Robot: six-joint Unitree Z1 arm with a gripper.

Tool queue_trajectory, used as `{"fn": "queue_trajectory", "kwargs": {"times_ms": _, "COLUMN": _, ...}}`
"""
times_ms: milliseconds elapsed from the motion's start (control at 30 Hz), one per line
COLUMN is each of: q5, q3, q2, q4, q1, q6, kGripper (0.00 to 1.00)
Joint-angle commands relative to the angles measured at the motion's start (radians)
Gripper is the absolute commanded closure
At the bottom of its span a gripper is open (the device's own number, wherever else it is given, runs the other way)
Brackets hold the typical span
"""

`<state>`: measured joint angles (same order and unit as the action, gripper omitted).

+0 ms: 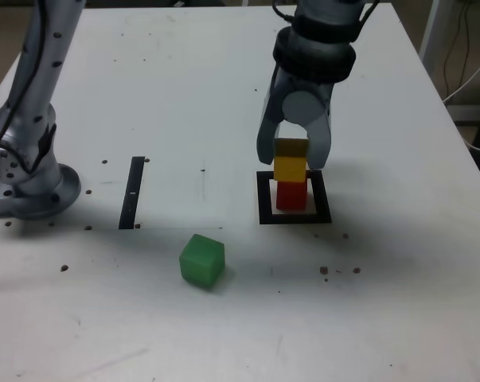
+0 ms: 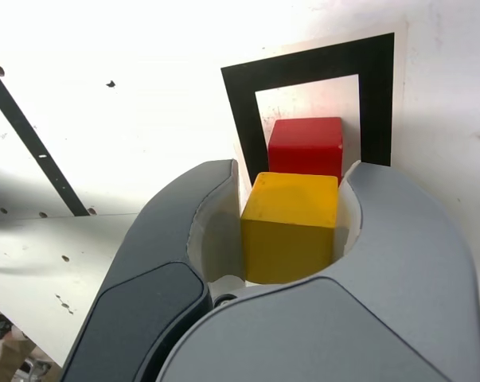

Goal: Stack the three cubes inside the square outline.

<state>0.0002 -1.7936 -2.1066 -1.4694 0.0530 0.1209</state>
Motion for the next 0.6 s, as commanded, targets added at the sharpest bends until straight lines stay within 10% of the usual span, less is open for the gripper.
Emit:
{"fn": "queue_trajectory", "kwargs": {"times_ms": 0, "q5": 0.001, "q3": -0.004, "q2": -0.007, "q4": 0.003, "q1": 0.001, "q6": -0.004, "kGripper": 0.65}}
{"fn": "queue_trajectory", "kwargs": {"times_ms": 567, "q5": -0.001, "q3": 0.007, "q2": -0.018, "q4": 0.028, "q1": 0.001, "q6": -0.007, "kGripper": 0.65}}
